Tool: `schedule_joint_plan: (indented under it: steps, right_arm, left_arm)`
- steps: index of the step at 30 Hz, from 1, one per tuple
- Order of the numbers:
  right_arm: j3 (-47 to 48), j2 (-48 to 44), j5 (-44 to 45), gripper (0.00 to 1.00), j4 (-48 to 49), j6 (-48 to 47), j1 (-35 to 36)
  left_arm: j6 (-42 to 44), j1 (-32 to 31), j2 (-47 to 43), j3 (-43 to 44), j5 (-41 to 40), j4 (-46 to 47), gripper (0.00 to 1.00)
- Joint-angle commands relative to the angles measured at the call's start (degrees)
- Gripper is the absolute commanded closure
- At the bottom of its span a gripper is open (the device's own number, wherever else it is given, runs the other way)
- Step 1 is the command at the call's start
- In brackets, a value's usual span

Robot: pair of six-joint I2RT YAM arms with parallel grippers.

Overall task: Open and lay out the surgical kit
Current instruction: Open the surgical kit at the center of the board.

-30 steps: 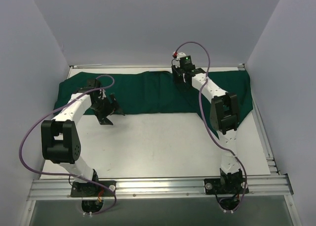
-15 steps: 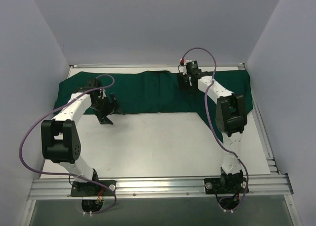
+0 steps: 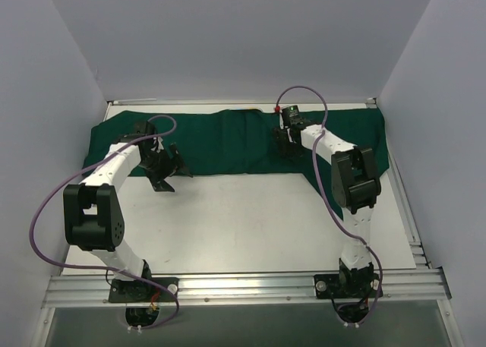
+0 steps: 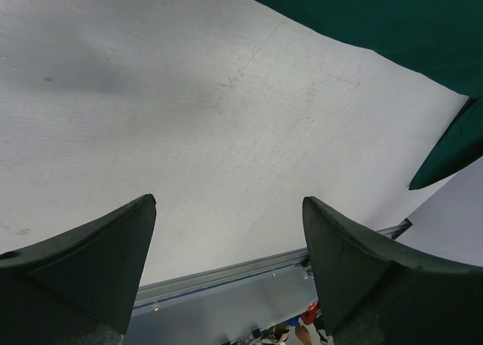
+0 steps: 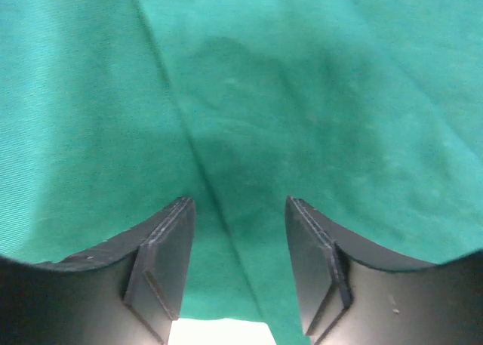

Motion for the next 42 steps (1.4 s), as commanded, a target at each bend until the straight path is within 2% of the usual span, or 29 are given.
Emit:
schedule_joint_plan:
  steps: [1, 13, 15, 19, 28, 32, 42]
  right_arm:
    - [3.4, -0.2, 6.4, 0.50, -2.6, -0.8, 0.0]
    - [7.0, 2.7, 5.5, 0.71, -3.6, -0.3, 0.1]
    - [5.5, 0.6, 3.8, 0.69, -3.3, 0.0, 0.5]
    - [-0.7, -3.0, 0.9, 0.58, 0.6, -0.1, 1.0]
    - [-0.3, -0.7, 3.6, 0.50, -0.2, -0.2, 1.0]
    - [1.2, 2.2, 6.5, 0.51, -1.1, 0.0, 1.0]
    - [0.9, 2.5, 11.0, 0.68, -0.7, 0.1, 0.9]
  left_arm:
    - [0.5, -0.1, 0.2, 2.5, 1.1, 1.0, 0.12]
    - [0.9, 0.0, -1.0, 2.1, 1.0, 0.1, 0.12]
    - [0.9, 0.0, -1.1, 2.3, 1.0, 0.0, 0.12]
    - [0.9, -0.1, -1.3, 1.7, 1.0, 0.4, 0.12]
    - [0.2, 0.0, -1.2, 0.8, 1.8, 1.4, 0.12]
    - [0.2, -0.1, -1.4, 0.6, 1.8, 1.2, 0.12]
    - [0.5, 0.0, -1.5, 0.6, 1.4, 0.7, 0.12]
